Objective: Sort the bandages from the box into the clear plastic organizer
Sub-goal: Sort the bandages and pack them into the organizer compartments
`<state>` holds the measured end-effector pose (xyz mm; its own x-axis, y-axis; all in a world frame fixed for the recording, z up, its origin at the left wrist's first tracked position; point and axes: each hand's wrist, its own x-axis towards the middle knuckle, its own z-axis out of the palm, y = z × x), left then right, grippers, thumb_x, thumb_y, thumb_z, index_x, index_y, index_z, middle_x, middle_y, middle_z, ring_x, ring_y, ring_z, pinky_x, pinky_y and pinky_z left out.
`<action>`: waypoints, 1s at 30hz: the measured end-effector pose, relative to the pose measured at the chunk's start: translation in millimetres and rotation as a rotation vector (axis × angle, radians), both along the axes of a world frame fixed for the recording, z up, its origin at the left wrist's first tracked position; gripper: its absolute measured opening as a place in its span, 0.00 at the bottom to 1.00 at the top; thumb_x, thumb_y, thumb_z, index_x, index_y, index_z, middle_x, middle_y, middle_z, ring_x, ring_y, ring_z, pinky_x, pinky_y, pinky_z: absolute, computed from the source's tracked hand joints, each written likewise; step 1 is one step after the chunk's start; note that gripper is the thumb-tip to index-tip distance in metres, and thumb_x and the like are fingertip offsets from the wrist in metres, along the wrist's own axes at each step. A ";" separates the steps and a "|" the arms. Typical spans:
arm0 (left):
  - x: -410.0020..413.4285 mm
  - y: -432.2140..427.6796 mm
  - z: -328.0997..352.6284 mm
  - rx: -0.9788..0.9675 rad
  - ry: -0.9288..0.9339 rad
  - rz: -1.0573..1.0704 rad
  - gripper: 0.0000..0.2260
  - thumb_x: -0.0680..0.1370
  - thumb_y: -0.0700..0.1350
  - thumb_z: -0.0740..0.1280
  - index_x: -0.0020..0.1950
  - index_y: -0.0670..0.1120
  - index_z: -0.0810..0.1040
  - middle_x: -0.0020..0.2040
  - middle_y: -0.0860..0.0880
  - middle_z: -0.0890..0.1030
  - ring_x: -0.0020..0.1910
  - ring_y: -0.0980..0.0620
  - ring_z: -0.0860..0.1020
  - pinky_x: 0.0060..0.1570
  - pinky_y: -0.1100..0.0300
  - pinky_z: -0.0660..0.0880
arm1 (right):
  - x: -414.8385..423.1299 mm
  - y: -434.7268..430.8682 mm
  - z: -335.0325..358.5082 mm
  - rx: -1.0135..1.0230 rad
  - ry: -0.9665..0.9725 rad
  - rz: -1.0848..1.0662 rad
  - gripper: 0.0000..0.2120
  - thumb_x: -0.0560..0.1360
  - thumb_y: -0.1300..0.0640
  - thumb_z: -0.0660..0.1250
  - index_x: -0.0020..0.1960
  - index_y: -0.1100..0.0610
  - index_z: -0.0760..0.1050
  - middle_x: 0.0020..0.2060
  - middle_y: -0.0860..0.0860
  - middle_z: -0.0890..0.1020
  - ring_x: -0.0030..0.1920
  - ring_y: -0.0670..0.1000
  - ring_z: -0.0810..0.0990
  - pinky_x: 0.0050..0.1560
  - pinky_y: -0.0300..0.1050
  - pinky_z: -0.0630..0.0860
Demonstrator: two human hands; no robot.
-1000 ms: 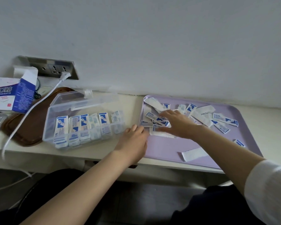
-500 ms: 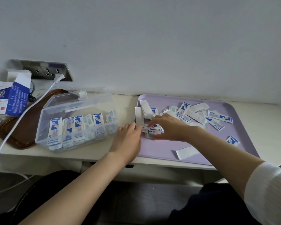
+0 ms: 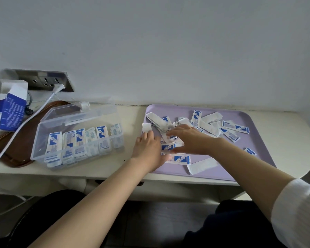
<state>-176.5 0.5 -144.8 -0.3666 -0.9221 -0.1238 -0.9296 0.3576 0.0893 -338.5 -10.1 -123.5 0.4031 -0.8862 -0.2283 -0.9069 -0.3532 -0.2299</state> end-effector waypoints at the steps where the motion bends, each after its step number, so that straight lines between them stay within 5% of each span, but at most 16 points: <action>1: -1.4 -1.9 0.3 0.018 0.000 0.007 0.29 0.75 0.63 0.61 0.66 0.44 0.67 0.63 0.44 0.67 0.65 0.45 0.64 0.62 0.54 0.62 | -0.4 1.1 0.7 0.014 -0.012 0.008 0.28 0.73 0.43 0.66 0.70 0.51 0.66 0.68 0.46 0.69 0.69 0.50 0.62 0.69 0.47 0.59; 7: -6.9 -10.3 6.4 0.138 -0.009 0.037 0.34 0.70 0.65 0.67 0.65 0.44 0.67 0.64 0.44 0.67 0.65 0.44 0.63 0.62 0.54 0.62 | -3.2 5.6 4.0 0.015 0.002 0.002 0.32 0.68 0.44 0.72 0.68 0.50 0.66 0.64 0.48 0.70 0.64 0.51 0.66 0.63 0.45 0.65; 18: -13.9 -13.7 4.9 0.216 0.037 0.096 0.23 0.70 0.55 0.71 0.60 0.45 0.72 0.57 0.48 0.78 0.58 0.45 0.74 0.49 0.57 0.65 | -5.5 10.7 4.8 0.099 -0.081 -0.123 0.37 0.68 0.55 0.74 0.71 0.54 0.59 0.64 0.54 0.68 0.59 0.53 0.72 0.57 0.41 0.67; 24: -19.9 -13.1 10.9 0.278 0.010 0.138 0.13 0.70 0.48 0.70 0.49 0.41 0.77 0.53 0.43 0.80 0.56 0.44 0.76 0.52 0.55 0.70 | -1.7 14.5 7.0 0.170 -0.176 -0.173 0.34 0.69 0.61 0.74 0.70 0.57 0.61 0.63 0.54 0.71 0.58 0.52 0.74 0.56 0.41 0.70; 30: -20.6 -9.8 10.6 0.337 0.056 0.167 0.15 0.71 0.48 0.69 0.32 0.46 0.66 0.44 0.44 0.80 0.54 0.44 0.78 0.44 0.58 0.65 | -3.3 16.8 3.1 0.195 -0.170 -0.201 0.34 0.70 0.57 0.73 0.71 0.58 0.59 0.64 0.55 0.71 0.60 0.54 0.73 0.59 0.44 0.70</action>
<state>-197.1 -9.2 -134.2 -0.2292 -0.8806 -0.4147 -0.9629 0.1428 0.2288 -341.8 6.7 -120.4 0.2717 -0.8982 -0.3455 -0.8966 -0.1058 -0.4300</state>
